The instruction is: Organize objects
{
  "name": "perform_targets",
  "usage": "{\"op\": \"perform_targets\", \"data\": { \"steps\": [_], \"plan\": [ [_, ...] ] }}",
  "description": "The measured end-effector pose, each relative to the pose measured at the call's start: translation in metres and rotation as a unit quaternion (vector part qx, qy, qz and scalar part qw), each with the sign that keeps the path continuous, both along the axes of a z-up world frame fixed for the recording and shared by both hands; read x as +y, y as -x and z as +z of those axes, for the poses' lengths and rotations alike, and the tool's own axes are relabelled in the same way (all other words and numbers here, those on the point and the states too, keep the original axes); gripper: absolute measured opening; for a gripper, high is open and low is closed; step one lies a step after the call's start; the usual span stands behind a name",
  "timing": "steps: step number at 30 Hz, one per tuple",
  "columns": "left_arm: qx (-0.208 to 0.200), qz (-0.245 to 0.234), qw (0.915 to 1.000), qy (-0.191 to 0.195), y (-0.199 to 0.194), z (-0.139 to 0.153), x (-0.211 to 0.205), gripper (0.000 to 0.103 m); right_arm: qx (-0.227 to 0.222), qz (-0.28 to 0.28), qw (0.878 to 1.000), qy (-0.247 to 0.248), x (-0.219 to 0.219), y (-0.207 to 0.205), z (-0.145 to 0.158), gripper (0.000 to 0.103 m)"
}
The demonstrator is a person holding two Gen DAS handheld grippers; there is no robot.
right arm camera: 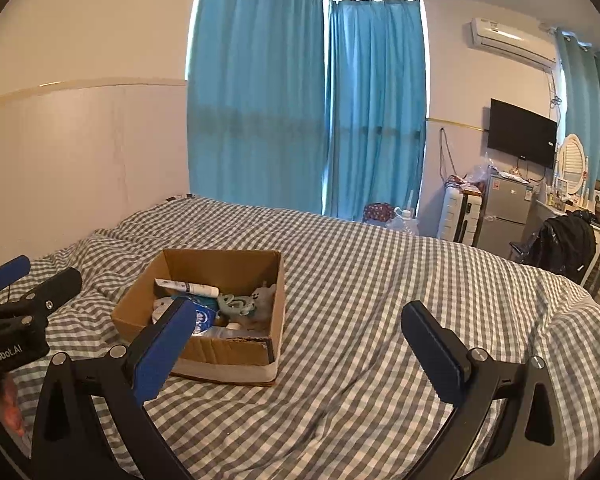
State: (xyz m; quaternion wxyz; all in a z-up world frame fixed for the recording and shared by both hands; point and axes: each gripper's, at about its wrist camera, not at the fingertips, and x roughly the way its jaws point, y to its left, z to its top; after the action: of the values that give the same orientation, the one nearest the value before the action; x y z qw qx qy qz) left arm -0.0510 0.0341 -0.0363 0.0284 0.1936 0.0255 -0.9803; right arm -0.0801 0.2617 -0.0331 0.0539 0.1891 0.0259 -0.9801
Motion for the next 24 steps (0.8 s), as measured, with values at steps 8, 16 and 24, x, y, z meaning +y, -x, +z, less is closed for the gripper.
{"op": "perform_targets", "data": {
  "steps": [8, 16, 24],
  "plan": [
    [-0.001, -0.008, 0.9998, 0.019, 0.0015, -0.001, 0.0055, 0.103, -0.003, -0.002, 1.0, 0.0, 0.0011, 0.0012, -0.0006, 0.103],
    [-0.005, -0.008, 0.9999, 0.012, 0.0011, -0.0021, 0.0045, 0.103, -0.003, -0.004, 1.0, 0.003, 0.002, 0.0011, -0.0003, 0.103],
    [-0.008, -0.009, 0.9997, 0.02, -0.0006, -0.0036, 0.0055, 0.103, -0.005, -0.003, 1.0, 0.002, 0.0014, 0.0009, -0.0006, 0.103]
  ]
}}
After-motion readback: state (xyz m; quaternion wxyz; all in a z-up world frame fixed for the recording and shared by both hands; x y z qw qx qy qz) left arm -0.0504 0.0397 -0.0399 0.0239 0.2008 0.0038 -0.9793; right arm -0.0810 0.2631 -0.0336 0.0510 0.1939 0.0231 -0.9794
